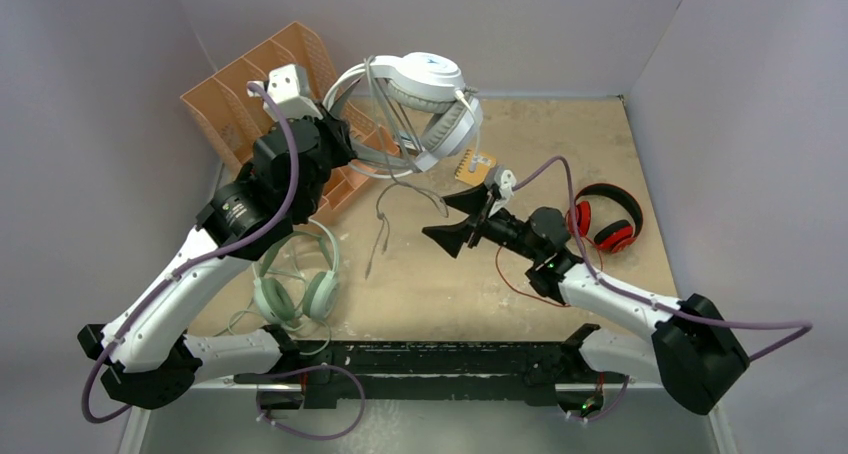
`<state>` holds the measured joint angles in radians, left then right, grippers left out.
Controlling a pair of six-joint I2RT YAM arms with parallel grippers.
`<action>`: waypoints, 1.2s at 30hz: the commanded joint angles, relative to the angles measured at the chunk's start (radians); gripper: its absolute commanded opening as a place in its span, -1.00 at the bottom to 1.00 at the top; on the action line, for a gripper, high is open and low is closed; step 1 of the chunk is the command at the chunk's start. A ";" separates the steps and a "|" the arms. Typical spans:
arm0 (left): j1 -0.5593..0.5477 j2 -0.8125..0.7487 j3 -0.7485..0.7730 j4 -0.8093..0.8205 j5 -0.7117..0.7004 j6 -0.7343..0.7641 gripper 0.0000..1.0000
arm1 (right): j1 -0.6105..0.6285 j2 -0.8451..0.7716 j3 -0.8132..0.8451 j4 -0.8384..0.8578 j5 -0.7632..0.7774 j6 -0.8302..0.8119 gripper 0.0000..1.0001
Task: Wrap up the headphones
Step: Wrap the headphones cable around the headphones.
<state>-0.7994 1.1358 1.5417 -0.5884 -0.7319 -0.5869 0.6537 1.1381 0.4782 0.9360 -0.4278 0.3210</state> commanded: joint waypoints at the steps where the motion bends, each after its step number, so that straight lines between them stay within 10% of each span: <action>1: 0.000 -0.045 0.065 0.119 0.013 -0.037 -1.00 | 0.014 0.023 -0.002 0.083 -0.093 0.008 0.79; 9: 0.001 -0.041 0.102 0.090 -0.006 -0.034 -1.00 | 0.027 0.266 0.033 0.429 -0.093 0.121 0.79; 36: 0.001 -0.034 0.141 0.079 0.034 -0.038 -1.00 | 0.090 0.519 0.200 0.685 -0.186 0.212 0.75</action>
<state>-0.7994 1.1213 1.6150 -0.6243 -0.7113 -0.5835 0.7334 1.5845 0.6090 1.4643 -0.6209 0.4793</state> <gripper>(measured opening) 0.082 0.880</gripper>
